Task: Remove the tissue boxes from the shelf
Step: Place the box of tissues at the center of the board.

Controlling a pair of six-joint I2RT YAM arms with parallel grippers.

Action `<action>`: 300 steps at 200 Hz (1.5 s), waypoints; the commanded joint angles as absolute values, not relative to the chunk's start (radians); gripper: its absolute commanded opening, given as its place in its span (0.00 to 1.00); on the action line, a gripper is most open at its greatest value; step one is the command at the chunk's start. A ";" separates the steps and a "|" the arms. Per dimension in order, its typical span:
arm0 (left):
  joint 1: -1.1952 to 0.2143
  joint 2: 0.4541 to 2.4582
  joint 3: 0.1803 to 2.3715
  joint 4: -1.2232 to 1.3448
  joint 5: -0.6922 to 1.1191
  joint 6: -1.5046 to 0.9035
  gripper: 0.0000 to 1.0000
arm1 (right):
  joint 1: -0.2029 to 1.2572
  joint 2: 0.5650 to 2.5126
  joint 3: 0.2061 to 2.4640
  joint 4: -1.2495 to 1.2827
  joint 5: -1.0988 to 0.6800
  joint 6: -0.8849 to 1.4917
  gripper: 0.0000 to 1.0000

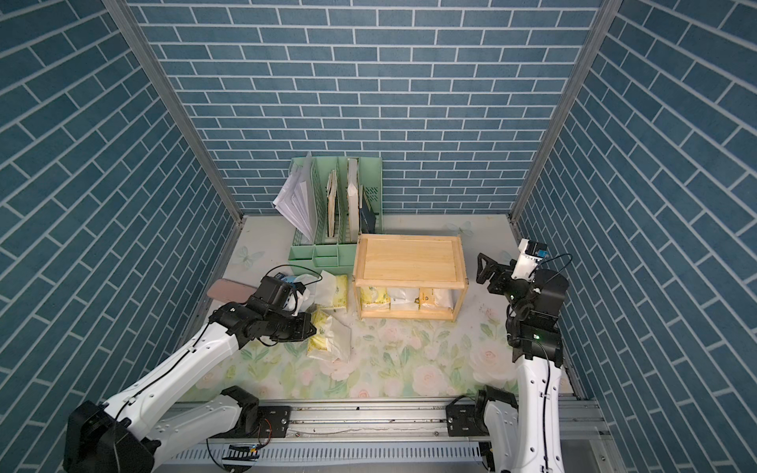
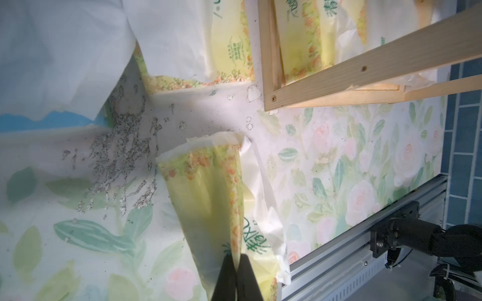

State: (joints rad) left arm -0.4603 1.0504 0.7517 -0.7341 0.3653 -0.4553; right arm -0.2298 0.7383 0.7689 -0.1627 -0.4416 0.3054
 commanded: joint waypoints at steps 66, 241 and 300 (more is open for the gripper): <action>-0.454 1.128 0.721 -0.779 0.170 -0.411 0.02 | -0.227 0.732 0.745 -0.115 -0.444 0.276 1.00; -0.454 1.078 0.964 -0.680 -0.080 -0.422 0.91 | -0.227 0.803 0.937 -0.543 -0.697 0.179 1.00; -0.454 1.123 0.993 -0.346 0.151 -0.561 1.00 | -0.164 0.707 0.943 -0.615 -0.811 0.325 0.90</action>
